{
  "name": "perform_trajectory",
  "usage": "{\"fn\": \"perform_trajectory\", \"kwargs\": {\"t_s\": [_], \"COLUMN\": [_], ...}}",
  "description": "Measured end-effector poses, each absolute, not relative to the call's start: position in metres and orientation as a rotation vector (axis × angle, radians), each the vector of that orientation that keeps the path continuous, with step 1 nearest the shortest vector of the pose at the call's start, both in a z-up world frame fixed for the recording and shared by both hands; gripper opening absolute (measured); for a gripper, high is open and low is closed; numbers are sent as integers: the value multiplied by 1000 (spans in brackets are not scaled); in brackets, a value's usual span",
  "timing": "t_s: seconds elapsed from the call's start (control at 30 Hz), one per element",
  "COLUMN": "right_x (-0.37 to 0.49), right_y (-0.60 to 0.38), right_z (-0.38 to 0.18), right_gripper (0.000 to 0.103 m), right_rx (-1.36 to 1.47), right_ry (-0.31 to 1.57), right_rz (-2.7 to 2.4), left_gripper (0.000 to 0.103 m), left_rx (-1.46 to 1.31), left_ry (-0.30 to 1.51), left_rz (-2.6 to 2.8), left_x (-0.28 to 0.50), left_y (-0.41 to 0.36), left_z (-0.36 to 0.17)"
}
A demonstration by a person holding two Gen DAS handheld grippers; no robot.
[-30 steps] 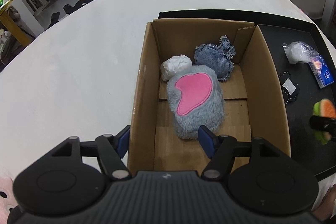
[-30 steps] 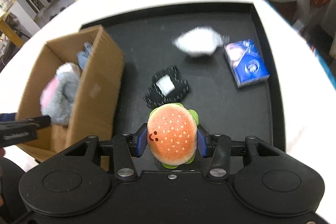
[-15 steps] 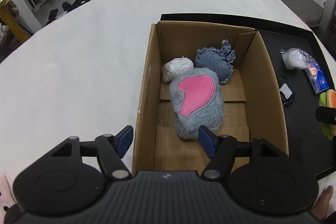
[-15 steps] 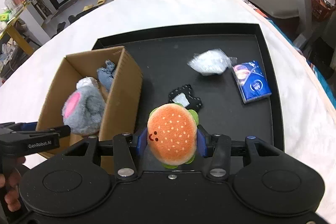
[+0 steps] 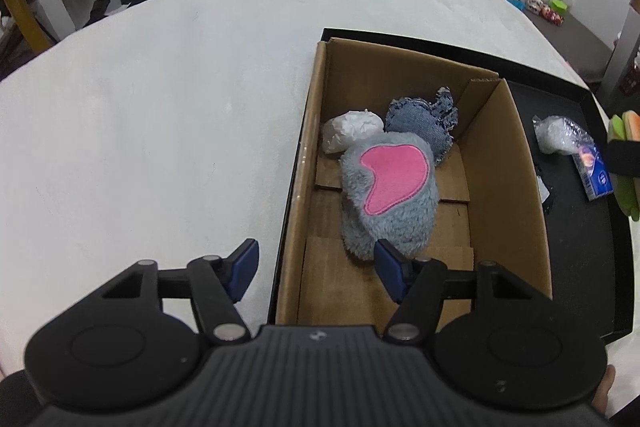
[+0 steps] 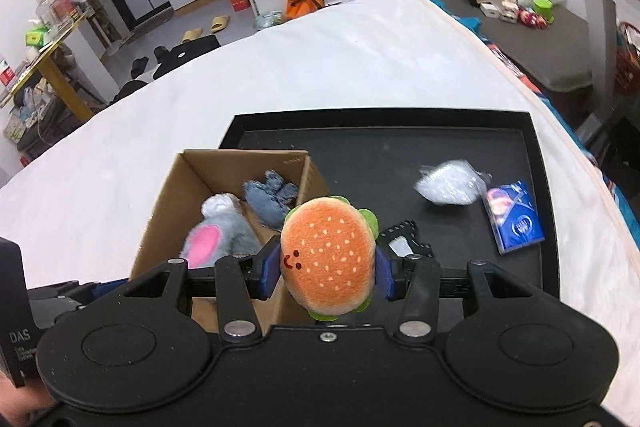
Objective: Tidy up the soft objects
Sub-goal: 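Carry the burger plush with the right gripper and release it into the box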
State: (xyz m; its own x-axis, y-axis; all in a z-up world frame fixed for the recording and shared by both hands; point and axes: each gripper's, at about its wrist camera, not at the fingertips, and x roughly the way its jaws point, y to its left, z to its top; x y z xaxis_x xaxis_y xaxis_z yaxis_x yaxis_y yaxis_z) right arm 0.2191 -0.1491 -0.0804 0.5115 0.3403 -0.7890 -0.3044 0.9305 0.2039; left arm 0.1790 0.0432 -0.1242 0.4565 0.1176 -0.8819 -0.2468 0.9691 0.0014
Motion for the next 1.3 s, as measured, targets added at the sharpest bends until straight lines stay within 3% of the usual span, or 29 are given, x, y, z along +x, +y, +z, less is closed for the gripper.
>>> {"fn": "perform_trajectory", "kwargs": {"t_s": [0.37, 0.47, 0.57, 0.9, 0.97, 1.03, 1.3], "right_x": [224, 226, 228, 234, 232, 230, 226], "right_y": [-109, -100, -91, -64, -60, -58, -74], "right_z": [-84, -87, -89, -98, -97, -97, -93], "right_gripper": [46, 46, 46, 47, 52, 69, 80], "right_rx": [-39, -62, -90, -159, -168, -196, -199], "right_ry": [973, 970, 967, 965, 942, 918, 894], "right_rz": [406, 413, 418, 426, 440, 441, 425], "left_gripper": [46, 26, 13, 12, 12, 12, 12], "left_rx": [-177, -194, -226, -260, -264, -273, -256], "left_ry": [1057, 1054, 1070, 1059, 1058, 1061, 1056], "left_rz": [224, 223, 218, 180, 179, 182, 192], "left_x": [176, 175, 173, 165, 167, 167, 167], "left_y": [57, 60, 69, 80, 80, 82, 77], "left_z": [-130, -133, -136, -137, -138, -137, -137]}}
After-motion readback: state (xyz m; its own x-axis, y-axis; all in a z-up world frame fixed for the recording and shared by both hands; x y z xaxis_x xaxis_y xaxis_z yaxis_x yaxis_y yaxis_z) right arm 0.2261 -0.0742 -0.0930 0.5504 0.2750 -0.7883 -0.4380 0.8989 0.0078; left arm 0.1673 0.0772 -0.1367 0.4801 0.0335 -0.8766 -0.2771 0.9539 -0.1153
